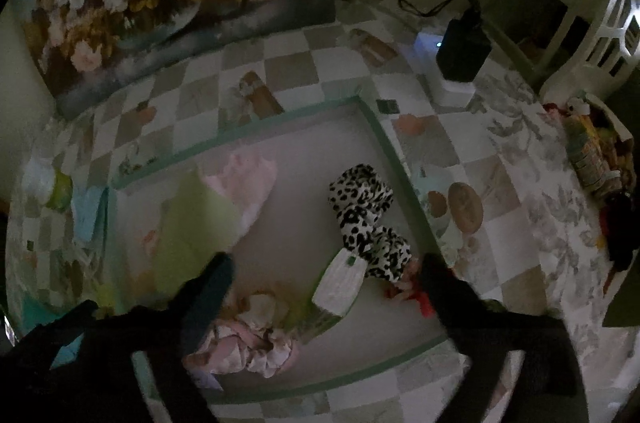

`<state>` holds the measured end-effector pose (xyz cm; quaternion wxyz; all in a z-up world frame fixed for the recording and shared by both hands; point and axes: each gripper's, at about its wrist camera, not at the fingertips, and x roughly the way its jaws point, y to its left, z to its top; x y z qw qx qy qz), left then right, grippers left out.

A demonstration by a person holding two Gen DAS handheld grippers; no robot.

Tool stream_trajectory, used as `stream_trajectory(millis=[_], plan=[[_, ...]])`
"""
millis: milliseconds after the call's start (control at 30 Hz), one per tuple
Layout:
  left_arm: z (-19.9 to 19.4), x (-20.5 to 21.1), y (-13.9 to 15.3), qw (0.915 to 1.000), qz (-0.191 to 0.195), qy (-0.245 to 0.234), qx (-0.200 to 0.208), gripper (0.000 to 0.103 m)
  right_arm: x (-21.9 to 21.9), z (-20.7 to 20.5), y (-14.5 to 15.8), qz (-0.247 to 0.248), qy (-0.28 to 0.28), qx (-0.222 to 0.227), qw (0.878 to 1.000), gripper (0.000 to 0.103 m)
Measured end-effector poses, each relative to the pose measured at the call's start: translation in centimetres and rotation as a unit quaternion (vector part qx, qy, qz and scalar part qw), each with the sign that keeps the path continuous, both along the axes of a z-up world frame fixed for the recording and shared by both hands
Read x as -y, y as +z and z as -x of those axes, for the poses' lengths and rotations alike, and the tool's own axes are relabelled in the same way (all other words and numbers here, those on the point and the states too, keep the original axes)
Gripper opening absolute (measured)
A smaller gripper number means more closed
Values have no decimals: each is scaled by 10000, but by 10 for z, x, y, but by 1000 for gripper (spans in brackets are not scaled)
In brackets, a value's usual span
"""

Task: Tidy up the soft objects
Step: 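Carry both items over the tray and open both tools to drop them, then move both open tools from the tray back over the remaining pile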

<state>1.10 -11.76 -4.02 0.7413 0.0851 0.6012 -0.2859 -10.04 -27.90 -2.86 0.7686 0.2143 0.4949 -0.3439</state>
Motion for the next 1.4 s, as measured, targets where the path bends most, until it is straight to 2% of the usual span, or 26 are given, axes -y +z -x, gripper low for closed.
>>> stream_trajectory(millis=[133, 500, 767, 967, 1167, 1400], plan=[[-12, -9, 7, 9987, -41, 301, 420, 99, 1, 3, 3, 8, -69, 113, 9999, 103], [-51, -52, 24, 9912, 2, 1124, 701, 100, -5, -5, 1, -9, 102, 111, 9999, 103], [-79, -99, 43, 9819, -212, 1563, 1050, 100, -15, -12, 1, 41, 255, 20, 9997, 103], [-94, -131, 46, 9774, -581, 1621, 1223, 100, -40, -32, 1, 134, 699, -27, 9975, 103], [-102, -153, 42, 9746, -722, 1766, 1175, 100, -80, -57, -3, 11, 1354, 69, 9908, 103], [-109, -167, 37, 9739, -777, 1834, 1087, 100, -122, -81, -7, -451, 2020, 486, 9772, 103]])
